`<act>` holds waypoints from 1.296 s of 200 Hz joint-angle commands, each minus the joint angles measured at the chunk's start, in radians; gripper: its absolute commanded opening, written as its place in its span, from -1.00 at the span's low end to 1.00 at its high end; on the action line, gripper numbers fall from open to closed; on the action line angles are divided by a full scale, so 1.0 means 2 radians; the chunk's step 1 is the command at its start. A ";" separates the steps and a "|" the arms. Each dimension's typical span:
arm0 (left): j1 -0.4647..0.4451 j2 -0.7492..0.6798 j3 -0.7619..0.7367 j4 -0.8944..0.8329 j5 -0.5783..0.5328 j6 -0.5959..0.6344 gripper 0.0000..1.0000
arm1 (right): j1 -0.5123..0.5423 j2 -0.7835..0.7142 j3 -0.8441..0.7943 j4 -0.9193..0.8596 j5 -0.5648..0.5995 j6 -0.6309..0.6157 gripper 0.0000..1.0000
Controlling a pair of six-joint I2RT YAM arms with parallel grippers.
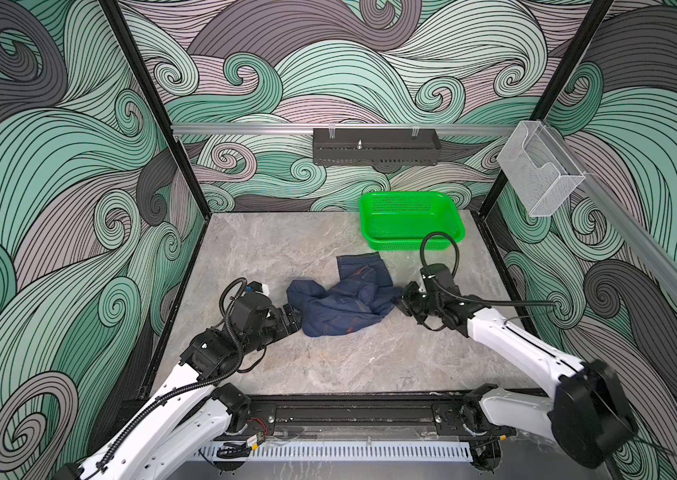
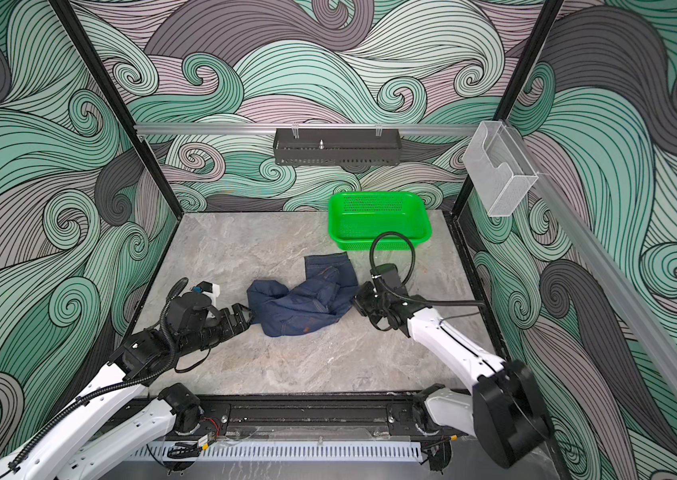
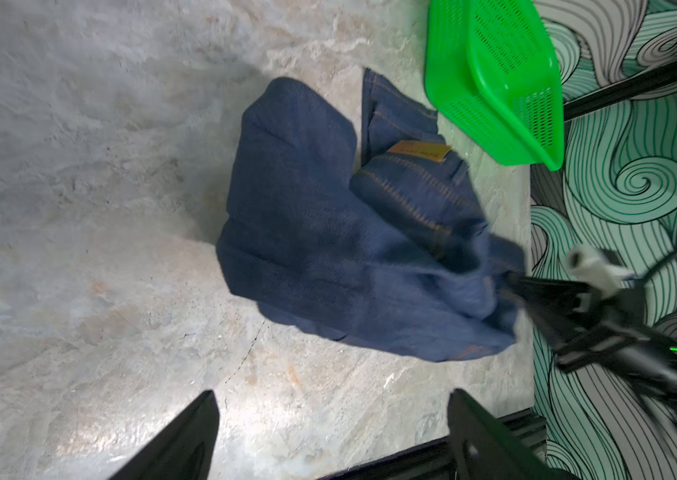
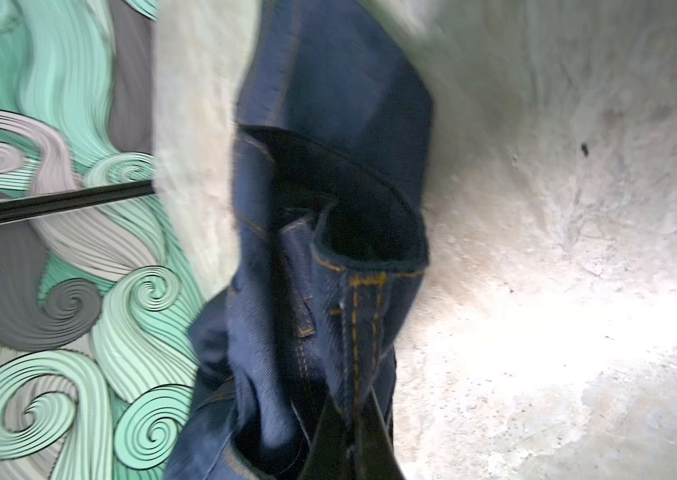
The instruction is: Fold and stack the trousers
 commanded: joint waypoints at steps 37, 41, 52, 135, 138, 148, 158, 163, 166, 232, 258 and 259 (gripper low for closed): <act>0.003 -0.031 -0.104 0.134 0.082 -0.140 0.78 | -0.054 -0.074 0.044 -0.108 0.033 -0.038 -1.00; 0.003 -0.032 -0.110 0.146 0.086 -0.147 0.78 | -0.056 -0.074 0.045 -0.108 0.032 -0.038 -1.00; 0.002 -0.029 -0.124 0.173 0.102 -0.166 0.78 | -0.058 -0.074 0.049 -0.108 0.029 -0.039 -1.00; -0.075 0.006 -0.206 0.380 0.028 -0.282 0.78 | -0.064 -0.065 0.073 -0.098 0.031 -0.036 -1.00; -0.078 0.009 -0.210 0.389 0.024 -0.289 0.78 | -0.064 -0.065 0.073 -0.099 0.031 -0.035 -1.00; -0.088 0.018 -0.218 0.414 0.007 -0.304 0.77 | -0.065 -0.065 0.075 -0.097 0.031 -0.035 -1.00; -0.097 0.025 -0.218 0.424 -0.006 -0.313 0.77 | -0.066 -0.065 0.075 -0.096 0.032 -0.034 -1.00; -0.102 0.027 -0.217 0.428 -0.013 -0.317 0.76 | -0.066 -0.065 0.075 -0.096 0.032 -0.033 -1.00; -0.105 0.029 -0.216 0.430 -0.018 -0.318 0.77 | -0.066 -0.065 0.077 -0.096 0.032 -0.032 -1.00; -0.119 0.094 -0.211 0.495 -0.077 -0.348 0.80 | -0.071 -0.070 0.087 -0.091 0.023 -0.029 -1.00; -0.118 0.114 -0.209 0.519 -0.098 -0.341 0.93 | -0.079 -0.075 0.093 -0.094 0.017 -0.030 -1.00; -0.119 0.115 -0.208 0.519 -0.099 -0.340 0.93 | -0.079 -0.075 0.094 -0.094 0.017 -0.030 -1.00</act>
